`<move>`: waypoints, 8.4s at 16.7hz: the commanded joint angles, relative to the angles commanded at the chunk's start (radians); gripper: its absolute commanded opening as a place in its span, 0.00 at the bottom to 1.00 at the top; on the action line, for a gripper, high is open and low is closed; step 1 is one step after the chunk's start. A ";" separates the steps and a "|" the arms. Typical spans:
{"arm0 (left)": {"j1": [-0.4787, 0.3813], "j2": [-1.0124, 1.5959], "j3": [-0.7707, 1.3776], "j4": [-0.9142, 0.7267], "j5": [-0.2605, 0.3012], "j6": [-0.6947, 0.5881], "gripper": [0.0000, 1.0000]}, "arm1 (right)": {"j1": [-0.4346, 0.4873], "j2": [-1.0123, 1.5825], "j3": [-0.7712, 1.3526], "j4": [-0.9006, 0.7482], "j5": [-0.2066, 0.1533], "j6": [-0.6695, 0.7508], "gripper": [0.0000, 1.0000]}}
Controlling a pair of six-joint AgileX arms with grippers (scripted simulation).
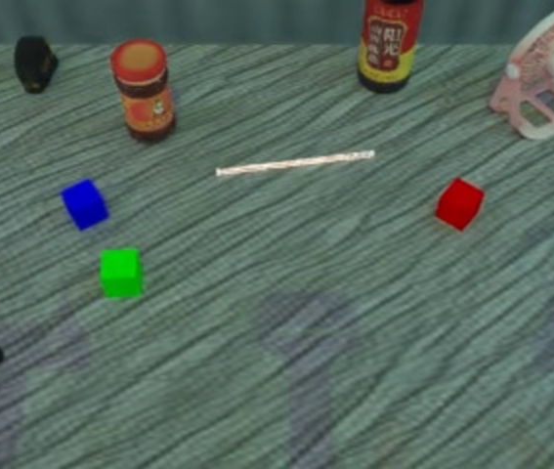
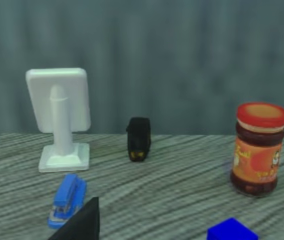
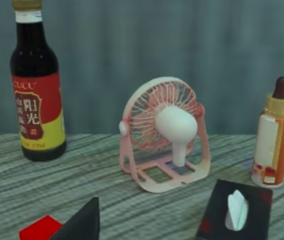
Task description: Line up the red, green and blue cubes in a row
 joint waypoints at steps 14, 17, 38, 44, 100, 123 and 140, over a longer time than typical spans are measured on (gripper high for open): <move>0.000 0.000 0.000 0.000 0.000 0.000 1.00 | 0.090 0.791 0.747 -0.456 0.003 -0.199 1.00; 0.000 0.000 0.000 0.000 0.000 0.000 1.00 | 0.125 1.159 1.058 -0.648 0.005 -0.280 1.00; 0.000 0.000 0.000 0.000 0.000 0.000 1.00 | 0.268 2.461 2.246 -1.356 0.006 -0.594 1.00; 0.000 0.000 0.000 0.000 0.000 0.000 1.00 | 0.267 2.481 2.150 -1.239 0.006 -0.594 1.00; 0.000 0.000 0.000 0.000 0.000 0.000 1.00 | 0.794 2.402 2.174 -1.334 -0.011 -0.585 0.00; 0.000 0.000 0.000 0.000 0.000 0.000 1.00 | 0.971 2.403 1.935 -1.080 -0.008 -0.584 0.08; 0.000 0.000 0.000 0.000 0.000 0.000 1.00 | 0.971 2.403 1.935 -1.080 -0.008 -0.584 1.00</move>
